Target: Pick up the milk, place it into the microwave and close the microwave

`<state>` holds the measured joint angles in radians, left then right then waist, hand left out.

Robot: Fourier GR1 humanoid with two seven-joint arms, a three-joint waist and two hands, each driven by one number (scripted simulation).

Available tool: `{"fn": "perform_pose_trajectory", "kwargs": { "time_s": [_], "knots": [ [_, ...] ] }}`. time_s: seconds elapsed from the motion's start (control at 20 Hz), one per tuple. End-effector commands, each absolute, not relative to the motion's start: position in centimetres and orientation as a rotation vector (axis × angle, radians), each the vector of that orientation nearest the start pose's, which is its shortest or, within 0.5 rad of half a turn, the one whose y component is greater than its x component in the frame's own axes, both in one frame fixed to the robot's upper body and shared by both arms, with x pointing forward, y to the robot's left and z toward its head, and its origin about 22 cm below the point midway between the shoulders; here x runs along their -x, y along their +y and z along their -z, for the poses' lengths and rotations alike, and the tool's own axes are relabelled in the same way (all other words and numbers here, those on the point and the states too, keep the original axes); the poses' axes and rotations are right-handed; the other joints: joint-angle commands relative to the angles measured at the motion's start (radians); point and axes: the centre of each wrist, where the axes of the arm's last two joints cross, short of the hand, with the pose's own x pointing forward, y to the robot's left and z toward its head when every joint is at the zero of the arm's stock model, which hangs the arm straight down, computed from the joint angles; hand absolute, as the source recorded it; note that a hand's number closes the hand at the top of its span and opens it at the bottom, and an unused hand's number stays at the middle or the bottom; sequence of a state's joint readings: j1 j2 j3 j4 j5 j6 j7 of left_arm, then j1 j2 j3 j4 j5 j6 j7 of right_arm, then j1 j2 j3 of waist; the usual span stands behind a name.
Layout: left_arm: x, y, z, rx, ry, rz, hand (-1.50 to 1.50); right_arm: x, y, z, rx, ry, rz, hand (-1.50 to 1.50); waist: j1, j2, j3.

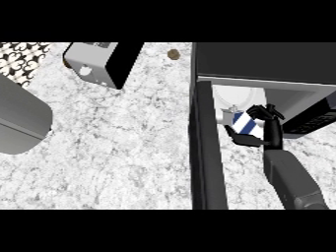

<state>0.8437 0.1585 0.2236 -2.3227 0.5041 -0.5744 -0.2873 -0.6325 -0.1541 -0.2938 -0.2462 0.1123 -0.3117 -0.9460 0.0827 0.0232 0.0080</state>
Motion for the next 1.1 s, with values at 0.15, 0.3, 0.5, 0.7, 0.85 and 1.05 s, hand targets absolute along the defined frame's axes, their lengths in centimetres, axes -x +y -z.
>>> {"fn": "perform_pose_trajectory", "kwargs": {
  "time_s": [0.15,0.3,0.5,0.7,0.85,1.05],
  "knots": [
    [-4.7,31.9,-9.8,0.271,-1.947,0.083,-1.50,-39.1,-31.7,1.5,0.644,-1.845,-0.193,1.50,0.061,0.031,-0.004],
    [-4.9,32.0,-9.4,0.276,-1.934,0.074,-1.50,-39.3,-31.2,1.4,0.665,-1.858,-0.156,1.50,0.068,0.031,-0.005],
    [-5.3,32.2,-9.5,0.277,-1.938,0.079,-1.50,-38.9,-31.1,2.1,0.681,-1.854,-0.150,1.50,0.080,0.037,-0.004],
    [-5.5,32.1,-9.6,0.279,-1.933,0.089,-1.50,-38.9,-30.9,2.1,0.703,-1.861,-0.138,1.50,0.090,0.039,-0.004],
    [-5.7,32.5,-9.9,0.245,-1.937,0.114,-1.50,-38.8,-31.4,2.1,0.730,-1.849,-0.129,1.50,0.095,0.038,-0.004],
    [-6.0,32.9,-10.4,0.219,-1.937,0.142,-1.50,-38.4,-32.0,2.3,0.746,-1.853,-0.115,1.50,0.094,0.040,-0.003]
  ]
}}
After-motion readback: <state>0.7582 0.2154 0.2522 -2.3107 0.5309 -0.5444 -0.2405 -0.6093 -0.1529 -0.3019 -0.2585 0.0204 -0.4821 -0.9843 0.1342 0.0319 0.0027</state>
